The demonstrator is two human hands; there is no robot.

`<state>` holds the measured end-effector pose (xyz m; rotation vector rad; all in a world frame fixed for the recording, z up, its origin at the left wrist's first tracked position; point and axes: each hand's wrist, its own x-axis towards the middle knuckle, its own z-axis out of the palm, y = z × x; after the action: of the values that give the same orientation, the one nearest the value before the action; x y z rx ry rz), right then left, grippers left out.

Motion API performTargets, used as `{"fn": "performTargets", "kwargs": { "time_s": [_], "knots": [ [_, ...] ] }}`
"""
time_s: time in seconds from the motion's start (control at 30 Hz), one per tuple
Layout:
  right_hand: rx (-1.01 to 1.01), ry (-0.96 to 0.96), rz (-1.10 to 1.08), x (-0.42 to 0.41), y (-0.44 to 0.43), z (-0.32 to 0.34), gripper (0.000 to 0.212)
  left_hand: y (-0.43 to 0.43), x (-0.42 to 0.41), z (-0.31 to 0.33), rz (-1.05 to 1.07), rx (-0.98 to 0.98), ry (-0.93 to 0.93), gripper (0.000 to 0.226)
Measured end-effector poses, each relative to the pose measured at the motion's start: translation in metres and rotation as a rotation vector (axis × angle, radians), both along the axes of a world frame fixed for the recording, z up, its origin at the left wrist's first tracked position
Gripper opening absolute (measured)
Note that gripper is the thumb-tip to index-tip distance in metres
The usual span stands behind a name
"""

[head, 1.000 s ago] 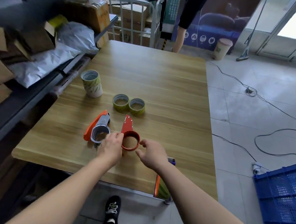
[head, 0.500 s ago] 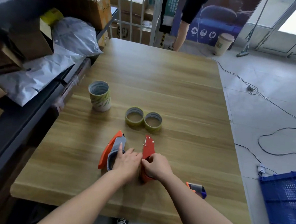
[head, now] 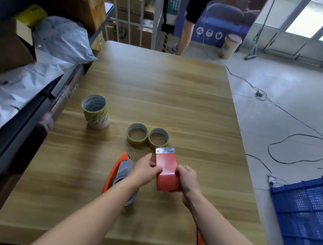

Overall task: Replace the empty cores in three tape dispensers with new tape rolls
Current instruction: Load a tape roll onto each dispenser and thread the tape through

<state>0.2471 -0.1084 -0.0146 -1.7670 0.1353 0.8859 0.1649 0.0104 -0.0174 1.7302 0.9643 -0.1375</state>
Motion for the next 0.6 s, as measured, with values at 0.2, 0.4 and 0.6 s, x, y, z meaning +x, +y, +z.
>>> {"fn": "performTargets", "kwargs": {
  "time_s": [0.2,0.4,0.6],
  "knots": [
    [0.058,0.001,-0.022,0.022,0.006,0.005,0.028,-0.006,0.035,0.032,0.323,-0.399,-0.262,0.03],
    [0.13,0.209,0.006,0.043,0.01,0.014,0.082,-0.017,0.056,0.045,0.07,-0.266,-0.377,0.032],
    [0.207,0.275,0.014,0.067,0.01,0.005,0.033,-0.001,0.06,0.024,-0.327,0.431,-0.271,0.023]
  ]
}}
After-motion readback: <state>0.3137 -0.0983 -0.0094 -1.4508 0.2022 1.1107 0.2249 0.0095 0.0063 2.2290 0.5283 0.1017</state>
